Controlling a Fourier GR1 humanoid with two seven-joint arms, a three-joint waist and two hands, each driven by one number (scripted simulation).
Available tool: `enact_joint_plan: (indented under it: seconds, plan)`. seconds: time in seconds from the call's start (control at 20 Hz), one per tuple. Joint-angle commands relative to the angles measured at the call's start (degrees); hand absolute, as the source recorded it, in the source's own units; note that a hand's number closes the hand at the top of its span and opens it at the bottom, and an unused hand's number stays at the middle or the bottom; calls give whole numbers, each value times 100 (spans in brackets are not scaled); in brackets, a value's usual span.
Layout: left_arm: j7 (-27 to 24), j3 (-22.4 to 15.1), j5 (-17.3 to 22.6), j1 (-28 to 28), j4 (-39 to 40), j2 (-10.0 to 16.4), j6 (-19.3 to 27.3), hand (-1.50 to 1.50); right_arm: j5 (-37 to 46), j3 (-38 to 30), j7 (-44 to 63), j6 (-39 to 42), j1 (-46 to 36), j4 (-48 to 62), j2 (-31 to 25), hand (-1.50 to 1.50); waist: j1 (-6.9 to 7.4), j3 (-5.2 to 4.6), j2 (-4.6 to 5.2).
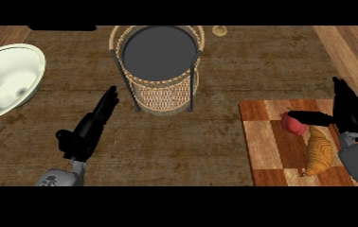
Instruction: Pick the croissant from the cutting board and place it in the tiered basket
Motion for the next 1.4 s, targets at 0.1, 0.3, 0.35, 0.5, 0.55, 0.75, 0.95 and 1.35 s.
enact_joint_plan:
  seconds: [0.1, 0.3, 0.35, 0.5, 0.55, 0.75, 0.95, 1.35]
  plan:
    - [43, 29, 7, -224, 181, -121, 30, 0, 77, 710, 2213, 2185, -702, -738, -97, -150, 26, 41, 4]
    - [131, 202, 88, -419, 310, -16, -77, 0, -160, 904, 3756, 3053, -957, -1806, 280, -150, -91, 76, -5]
    - [-46, 129, 64, -136, 294, -22, -142, 0, -237, 757, 3911, 3254, -894, -2005, 33, -150, -83, 83, -5]
    - [-233, 17, -59, -77, 402, -256, -31, 0, -147, 860, 4304, 3203, -766, -2172, 283, -150, -49, 92, 27]
    - [-124, 205, 48, -358, 485, -140, -129, 0, 4, 943, 4457, 3106, -799, -2208, 414, -150, -42, 94, 37]
    - [-101, 256, 100, -345, 402, -86, -213, 0, 482, 882, 4632, 3062, -764, -2151, 253, -150, -41, 91, 32]
    - [-88, 301, 100, -268, 395, 26, -286, 0, 505, 786, 4596, 3107, -413, -1666, 312, -150, 12, 96, 51]
    - [-408, 97, -234, -49, 421, -295, -61, 0, 852, 605, 4410, 2682, 246, -1925, 776, -150, 8, 105, 54]
